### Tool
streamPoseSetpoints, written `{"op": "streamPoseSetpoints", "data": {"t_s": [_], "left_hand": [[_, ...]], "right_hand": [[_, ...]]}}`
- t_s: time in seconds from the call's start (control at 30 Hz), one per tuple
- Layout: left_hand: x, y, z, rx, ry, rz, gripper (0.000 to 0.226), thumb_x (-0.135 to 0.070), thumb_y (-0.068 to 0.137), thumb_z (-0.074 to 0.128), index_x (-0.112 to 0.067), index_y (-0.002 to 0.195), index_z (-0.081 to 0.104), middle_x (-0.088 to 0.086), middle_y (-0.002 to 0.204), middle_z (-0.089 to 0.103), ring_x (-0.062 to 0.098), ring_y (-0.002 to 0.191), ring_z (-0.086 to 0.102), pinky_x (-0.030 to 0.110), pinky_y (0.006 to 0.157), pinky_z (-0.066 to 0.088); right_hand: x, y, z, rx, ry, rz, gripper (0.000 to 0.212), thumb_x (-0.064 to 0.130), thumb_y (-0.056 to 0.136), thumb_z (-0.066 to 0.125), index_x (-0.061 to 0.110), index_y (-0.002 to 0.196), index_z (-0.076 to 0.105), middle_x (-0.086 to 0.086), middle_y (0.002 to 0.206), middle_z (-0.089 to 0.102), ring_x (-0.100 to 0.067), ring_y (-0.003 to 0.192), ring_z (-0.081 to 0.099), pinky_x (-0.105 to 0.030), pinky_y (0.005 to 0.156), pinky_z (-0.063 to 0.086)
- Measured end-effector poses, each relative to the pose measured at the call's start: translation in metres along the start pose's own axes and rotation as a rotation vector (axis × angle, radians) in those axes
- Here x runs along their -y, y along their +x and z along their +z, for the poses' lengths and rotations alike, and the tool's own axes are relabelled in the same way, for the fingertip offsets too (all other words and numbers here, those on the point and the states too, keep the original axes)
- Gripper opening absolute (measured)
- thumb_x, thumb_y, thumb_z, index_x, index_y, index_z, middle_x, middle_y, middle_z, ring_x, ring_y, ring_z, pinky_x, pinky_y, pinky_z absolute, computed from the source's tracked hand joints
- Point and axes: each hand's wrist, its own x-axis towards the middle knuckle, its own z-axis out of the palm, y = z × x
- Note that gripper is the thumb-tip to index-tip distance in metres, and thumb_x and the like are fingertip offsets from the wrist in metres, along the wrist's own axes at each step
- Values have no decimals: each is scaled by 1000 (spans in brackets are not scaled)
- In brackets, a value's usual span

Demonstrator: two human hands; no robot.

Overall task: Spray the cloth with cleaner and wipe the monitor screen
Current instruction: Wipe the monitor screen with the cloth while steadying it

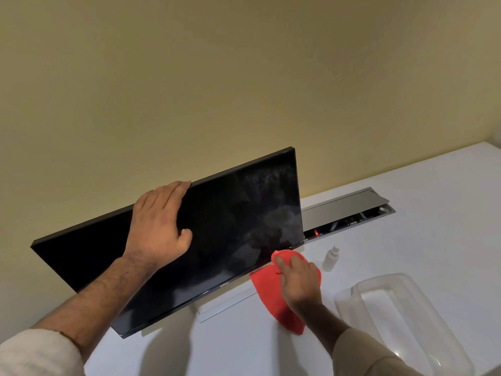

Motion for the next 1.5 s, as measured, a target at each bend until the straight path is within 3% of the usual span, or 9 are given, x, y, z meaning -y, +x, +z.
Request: {"op": "streamPoseSetpoints", "data": {"t_s": [0.17, 0.27, 0.5, 0.6, 0.73, 0.9, 1.07, 1.3, 1.5], "left_hand": [[0, 1, 2, -4, 6, 0, 90, -27, 57, 58, -15, 145, 43, 6, 139, 54, 27, 124, 49, 41, 107, 30], [2, 1, 3, -2, 7, -1, 90, -28, 57, 58, -15, 146, 43, 6, 139, 54, 28, 124, 50, 43, 107, 31], [1, 2, 4, -18, 16, -5, 89, -30, 57, 54, -14, 144, 45, 8, 137, 56, 29, 121, 51, 43, 106, 30], [1, 3, 4, -26, 25, 0, 88, -32, 58, 51, -13, 144, 45, 8, 136, 56, 30, 121, 51, 43, 105, 31], [0, 3, 3, -28, 20, -2, 87, -35, 59, 47, -14, 144, 45, 8, 137, 56, 31, 121, 50, 45, 104, 32], [0, 3, 3, -15, 13, -15, 88, -34, 59, 49, -15, 145, 44, 7, 138, 55, 29, 121, 50, 46, 105, 32], [1, 2, 3, -5, 20, -17, 88, -35, 59, 49, -15, 145, 44, 7, 137, 56, 29, 122, 50, 45, 105, 32], [1, 3, 3, -2, 17, -26, 88, -35, 59, 48, -16, 145, 44, 7, 138, 55, 30, 122, 51, 47, 106, 33], [0, 3, 3, 8, 18, -33, 88, -36, 60, 47, -15, 145, 44, 8, 138, 56, 30, 122, 52, 47, 106, 33]], "right_hand": [[-25, 18, -8, 137, 14, 286, 46, 23, 94, 47, 27, 140, 50, -5, 122, 62, -27, 112, 57, -39, 93, 46], [-31, 20, -11, 140, 43, 406, 48, 27, 96, 44, 23, 145, 43, -7, 127, 60, -27, 115, 57, -41, 102, 45], [-6, 4, 0, 12, 138, 276, 46, 24, 91, 59, 19, 137, 58, -11, 109, 68, -32, 97, 64, -45, 90, 52], [-11, 14, -5, 107, 94, 258, 45, 28, 97, 44, 26, 141, 49, -7, 123, 62, -28, 111, 59, -40, 97, 46], [-19, 30, -15, 165, 39, 376, 43, 30, 99, 37, 23, 140, 44, -5, 121, 61, -24, 104, 60, -39, 91, 50], [-18, 39, -19, 284, -5, 441, 49, 40, 96, 49, 22, 141, 42, -5, 130, 57, -26, 115, 58, -42, 102, 48], [-7, 24, -8, 283, 14, 375, 56, 40, 101, 42, 22, 151, 28, -5, 140, 51, -27, 122, 54, -44, 107, 43], [-23, 38, -17, 299, -23, 375, 50, 36, 96, 48, 20, 143, 41, -5, 130, 57, -27, 114, 58, -45, 101, 47], [-13, 25, -4, 407, -70, 455, 70, 42, 94, 55, 11, 150, 28, -10, 139, 52, -32, 122, 55, -48, 105, 45]]}}
